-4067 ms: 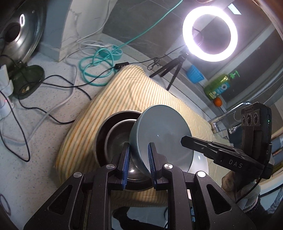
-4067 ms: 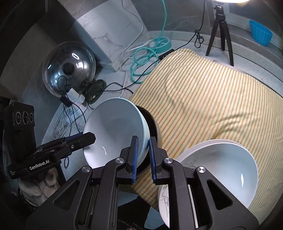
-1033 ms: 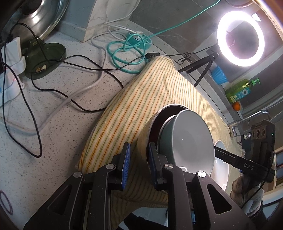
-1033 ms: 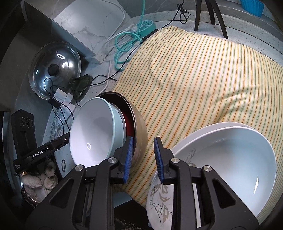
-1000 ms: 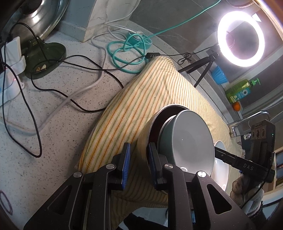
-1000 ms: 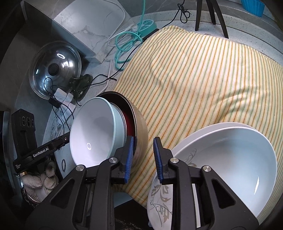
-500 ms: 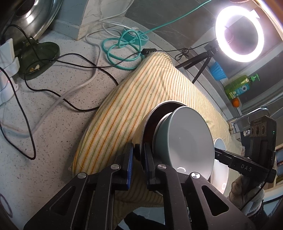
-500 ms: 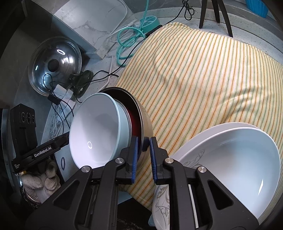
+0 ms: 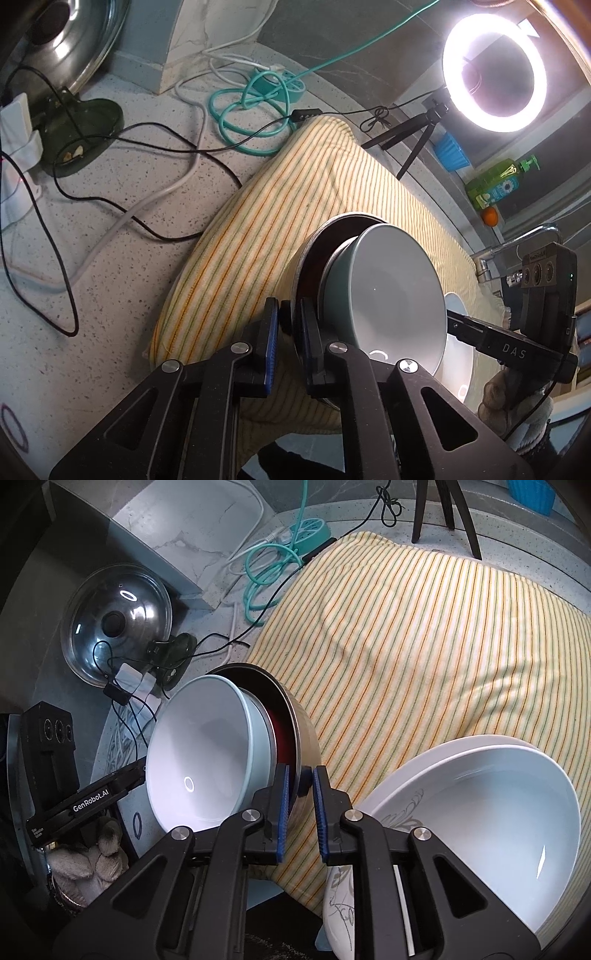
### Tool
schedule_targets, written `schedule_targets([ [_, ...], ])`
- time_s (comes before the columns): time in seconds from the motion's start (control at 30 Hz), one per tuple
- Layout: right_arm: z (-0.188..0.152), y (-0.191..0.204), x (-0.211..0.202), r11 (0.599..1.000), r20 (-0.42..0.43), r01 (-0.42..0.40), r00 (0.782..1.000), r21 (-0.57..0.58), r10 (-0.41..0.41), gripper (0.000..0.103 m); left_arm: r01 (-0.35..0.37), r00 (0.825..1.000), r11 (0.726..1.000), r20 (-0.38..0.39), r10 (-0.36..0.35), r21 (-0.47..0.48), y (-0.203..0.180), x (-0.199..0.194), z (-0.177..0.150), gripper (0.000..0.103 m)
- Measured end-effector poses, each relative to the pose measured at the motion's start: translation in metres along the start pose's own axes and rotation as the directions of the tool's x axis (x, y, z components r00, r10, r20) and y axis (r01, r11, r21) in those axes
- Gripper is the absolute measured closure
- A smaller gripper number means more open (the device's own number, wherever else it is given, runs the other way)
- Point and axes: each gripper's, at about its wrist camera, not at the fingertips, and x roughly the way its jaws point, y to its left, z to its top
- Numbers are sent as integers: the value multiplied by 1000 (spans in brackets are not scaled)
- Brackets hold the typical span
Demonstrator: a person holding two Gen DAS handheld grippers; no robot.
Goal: Organize plates and bowls
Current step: 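Lift the nested bowls and carry them over the plate stack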
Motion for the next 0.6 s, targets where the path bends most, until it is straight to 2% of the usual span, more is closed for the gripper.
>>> schedule_targets([
  [0.6,-1,-16,-61,1000,91,-4,996,27,2,89,64,996,995,50,-68,80,-46,-17,12,95],
])
